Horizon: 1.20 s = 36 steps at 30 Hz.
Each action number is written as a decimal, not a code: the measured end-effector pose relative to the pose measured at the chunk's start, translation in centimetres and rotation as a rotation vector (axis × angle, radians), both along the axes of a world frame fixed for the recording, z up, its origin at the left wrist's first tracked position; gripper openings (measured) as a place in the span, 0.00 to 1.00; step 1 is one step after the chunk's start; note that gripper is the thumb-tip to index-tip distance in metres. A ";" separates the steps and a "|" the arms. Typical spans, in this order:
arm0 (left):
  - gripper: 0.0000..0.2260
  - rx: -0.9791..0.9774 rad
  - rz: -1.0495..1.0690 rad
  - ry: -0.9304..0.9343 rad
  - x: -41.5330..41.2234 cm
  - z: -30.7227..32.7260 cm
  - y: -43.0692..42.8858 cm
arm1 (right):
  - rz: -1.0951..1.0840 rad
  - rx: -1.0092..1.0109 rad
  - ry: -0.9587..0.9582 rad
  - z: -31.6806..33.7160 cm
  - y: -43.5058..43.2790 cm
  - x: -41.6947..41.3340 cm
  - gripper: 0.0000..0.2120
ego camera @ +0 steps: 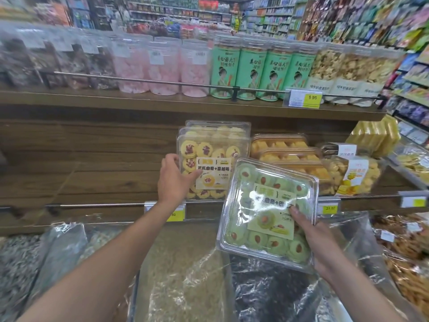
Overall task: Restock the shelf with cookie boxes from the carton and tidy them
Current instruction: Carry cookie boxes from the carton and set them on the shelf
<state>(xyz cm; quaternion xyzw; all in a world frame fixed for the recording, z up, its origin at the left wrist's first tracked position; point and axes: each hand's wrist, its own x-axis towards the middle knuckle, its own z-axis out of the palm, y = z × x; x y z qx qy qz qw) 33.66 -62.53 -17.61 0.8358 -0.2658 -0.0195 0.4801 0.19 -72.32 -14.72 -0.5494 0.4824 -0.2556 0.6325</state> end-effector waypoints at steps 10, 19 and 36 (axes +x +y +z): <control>0.30 -0.047 -0.017 0.047 1.2 0.2 2.4 | 0.020 0.021 0.060 -0.5 1.1 1.3 0.50; 0.20 0.083 -0.633 0.301 -1.3 4.9 7.4 | 0.138 -0.102 -0.058 3.7 1.0 7.0 0.20; 0.17 -0.122 -0.409 0.410 1.0 4.5 7.4 | 0.327 -0.606 0.251 4.7 -1.6 14.7 0.19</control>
